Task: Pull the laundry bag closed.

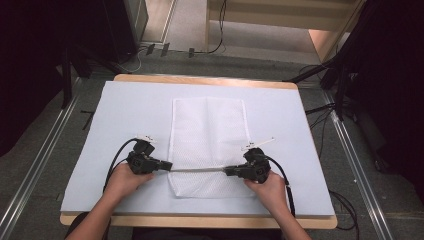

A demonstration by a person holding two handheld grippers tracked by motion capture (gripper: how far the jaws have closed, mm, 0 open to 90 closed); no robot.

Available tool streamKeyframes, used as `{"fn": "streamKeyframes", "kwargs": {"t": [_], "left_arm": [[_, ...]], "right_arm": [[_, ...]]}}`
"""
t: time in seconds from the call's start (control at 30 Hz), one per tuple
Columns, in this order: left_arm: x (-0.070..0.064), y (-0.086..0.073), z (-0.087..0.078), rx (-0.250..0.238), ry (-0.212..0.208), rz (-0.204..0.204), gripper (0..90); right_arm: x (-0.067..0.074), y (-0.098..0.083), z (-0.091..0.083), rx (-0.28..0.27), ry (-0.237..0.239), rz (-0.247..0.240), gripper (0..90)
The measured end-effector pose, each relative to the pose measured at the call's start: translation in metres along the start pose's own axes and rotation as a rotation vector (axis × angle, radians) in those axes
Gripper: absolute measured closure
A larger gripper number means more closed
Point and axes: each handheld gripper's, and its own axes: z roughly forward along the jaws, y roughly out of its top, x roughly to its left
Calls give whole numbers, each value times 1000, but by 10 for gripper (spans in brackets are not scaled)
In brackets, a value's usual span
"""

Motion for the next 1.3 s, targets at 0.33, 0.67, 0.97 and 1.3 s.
{"fn": "streamKeyframes", "kwargs": {"t": [0.33, 0.67, 0.97, 1.3], "left_arm": [[0, 0, 0, 0, 0, 0, 900], [0, 0, 0, 0, 1, 1, 900], [0, 0, 0, 4, 5, 3, 900], [0, 0, 0, 0, 5, 11, 900]], "right_arm": [[-5, -1, -4, 4, 17, 14, 884], [-7, 0, -6, 17, 9, 49, 885], [-21, -7, -24, 3, -8, 80, 885], [-23, -11, -30, 16, -24, 68, 886]]}}
